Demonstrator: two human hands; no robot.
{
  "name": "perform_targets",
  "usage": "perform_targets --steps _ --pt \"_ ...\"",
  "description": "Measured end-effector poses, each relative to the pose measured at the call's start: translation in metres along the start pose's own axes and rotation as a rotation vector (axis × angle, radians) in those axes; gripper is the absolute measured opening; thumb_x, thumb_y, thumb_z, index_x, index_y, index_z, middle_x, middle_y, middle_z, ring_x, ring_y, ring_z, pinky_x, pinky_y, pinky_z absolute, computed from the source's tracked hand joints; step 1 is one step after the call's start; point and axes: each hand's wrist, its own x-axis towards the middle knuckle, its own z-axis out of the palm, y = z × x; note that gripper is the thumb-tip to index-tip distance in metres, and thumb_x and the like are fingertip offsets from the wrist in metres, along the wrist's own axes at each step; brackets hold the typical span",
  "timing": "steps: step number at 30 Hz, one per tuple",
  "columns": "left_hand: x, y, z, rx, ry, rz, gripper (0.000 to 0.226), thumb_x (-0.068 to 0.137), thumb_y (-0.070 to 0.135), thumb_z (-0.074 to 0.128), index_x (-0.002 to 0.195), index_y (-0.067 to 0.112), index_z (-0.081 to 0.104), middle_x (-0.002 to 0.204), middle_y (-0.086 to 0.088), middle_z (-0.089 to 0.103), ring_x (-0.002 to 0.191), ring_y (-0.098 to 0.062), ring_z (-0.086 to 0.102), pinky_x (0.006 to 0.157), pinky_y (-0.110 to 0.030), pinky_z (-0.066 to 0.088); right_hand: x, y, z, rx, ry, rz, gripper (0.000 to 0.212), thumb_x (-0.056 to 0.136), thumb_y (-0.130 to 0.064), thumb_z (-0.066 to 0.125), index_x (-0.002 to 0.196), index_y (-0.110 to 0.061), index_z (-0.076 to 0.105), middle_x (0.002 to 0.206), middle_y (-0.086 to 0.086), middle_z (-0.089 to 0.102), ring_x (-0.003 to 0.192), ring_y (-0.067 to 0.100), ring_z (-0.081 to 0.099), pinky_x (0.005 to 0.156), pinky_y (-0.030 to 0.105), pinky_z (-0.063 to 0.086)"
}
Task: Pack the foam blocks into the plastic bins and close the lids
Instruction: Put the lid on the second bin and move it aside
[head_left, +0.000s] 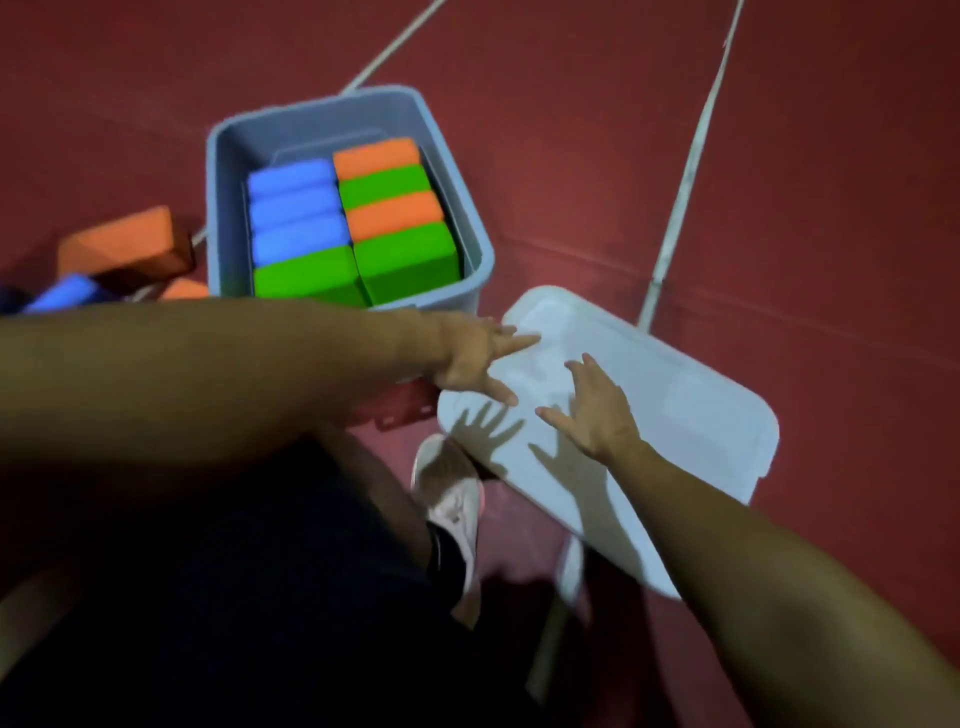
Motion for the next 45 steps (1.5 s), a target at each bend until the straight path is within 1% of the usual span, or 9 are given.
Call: perform_targets --steps 5,11,14,17,21,26,31,36,45 --pt "0.017 0.007 0.004 0.019 -0.068 0.006 0.095 0.089 0.066 0.049 0.157 0.025 -0.002 0.164 -0.006 0.014 0.148 -0.026 0.021 0.118 -0.035 0.020 -0.030 0.041 0.061 -0.137 -0.205 0.108 0.076 0.077 -0.066 0.066 0.130 -0.014 0.048 0.159 0.009 0.019 0.145 0.026 0.020 0.109 0.060 0.030" --pt "0.041 0.023 -0.003 0.030 -0.106 0.025 0.098 0.083 0.077 0.046 0.156 0.031 0.001 0.146 -0.012 0.049 0.133 -0.030 0.044 0.111 -0.042 0.035 -0.048 0.050 0.097 -0.345 -0.333 0.143 0.103 0.066 -0.079 0.065 0.141 -0.017 0.032 0.161 0.012 -0.002 0.149 0.032 -0.002 0.111 0.063 0.020" --pt "0.044 0.032 -0.002 0.038 -0.138 0.026 0.097 0.083 0.077 0.046 0.156 0.032 0.002 0.147 -0.012 0.048 0.135 -0.030 0.042 0.112 -0.043 0.034 -0.051 0.045 0.099 -0.531 -0.324 0.078 0.102 0.064 -0.079 0.066 0.139 -0.021 0.031 0.155 0.013 0.011 0.141 0.035 0.016 0.106 0.056 0.030" --pt "0.042 0.034 -0.003 0.023 -0.161 0.000 0.095 0.085 0.072 0.050 0.157 0.030 0.003 0.151 -0.011 0.042 0.137 -0.030 0.040 0.113 -0.040 0.032 -0.053 0.041 0.098 -0.567 -0.266 0.049 0.074 0.071 -0.064 0.069 0.125 -0.021 0.043 0.131 0.008 0.036 0.116 0.028 0.039 0.087 0.043 0.042" --pt "0.036 0.036 -0.008 0.006 -0.170 -0.039 0.092 0.089 0.063 0.054 0.158 0.026 0.006 0.154 -0.011 0.037 0.137 -0.029 0.038 0.109 -0.033 0.031 -0.069 0.036 0.105 -0.513 -0.232 -0.024 0.027 0.086 -0.029 0.052 0.112 -0.020 0.054 0.113 0.003 0.055 0.098 0.026 0.054 0.070 0.034 0.037" --pt "0.033 0.038 -0.013 0.035 -0.158 -0.030 0.093 0.088 0.067 0.052 0.157 0.027 0.006 0.140 -0.013 0.055 0.126 -0.029 0.050 0.107 -0.037 0.039 -0.083 0.041 0.090 -0.493 -0.202 0.047 0.024 0.086 -0.024 0.053 0.108 -0.017 0.052 0.103 0.004 0.057 0.088 0.025 0.055 0.061 0.033 0.035" --pt "0.026 0.040 -0.020 0.054 -0.069 0.010 0.089 0.090 0.063 0.052 0.157 0.026 0.009 0.149 -0.011 0.044 0.137 -0.030 0.039 0.108 -0.035 0.033 -0.077 0.069 0.051 -0.569 -0.057 -0.019 0.025 0.061 -0.003 0.074 0.078 -0.010 0.056 0.068 0.011 0.053 0.055 0.028 0.044 0.048 0.033 0.029" --pt "0.020 0.035 -0.035 0.099 0.133 0.038 0.083 0.091 0.057 0.055 0.156 0.021 0.018 0.142 -0.012 0.051 0.130 -0.032 0.045 0.104 -0.041 0.041 -0.065 0.073 0.003 -0.613 -0.035 0.017 0.017 0.084 0.000 0.053 0.095 -0.013 0.054 0.091 0.008 0.055 0.074 0.024 0.043 0.058 0.035 0.035" --pt "0.005 0.008 -0.046 0.026 0.407 0.004 0.085 0.090 0.055 0.057 0.156 0.024 0.015 0.154 -0.006 0.036 0.140 -0.027 0.036 0.108 -0.041 0.039 -0.009 0.029 -0.060 -0.250 0.332 0.080 0.012 0.095 -0.015 0.055 0.097 -0.003 0.057 0.100 0.016 0.055 0.090 0.030 0.049 0.077 0.043 0.049"
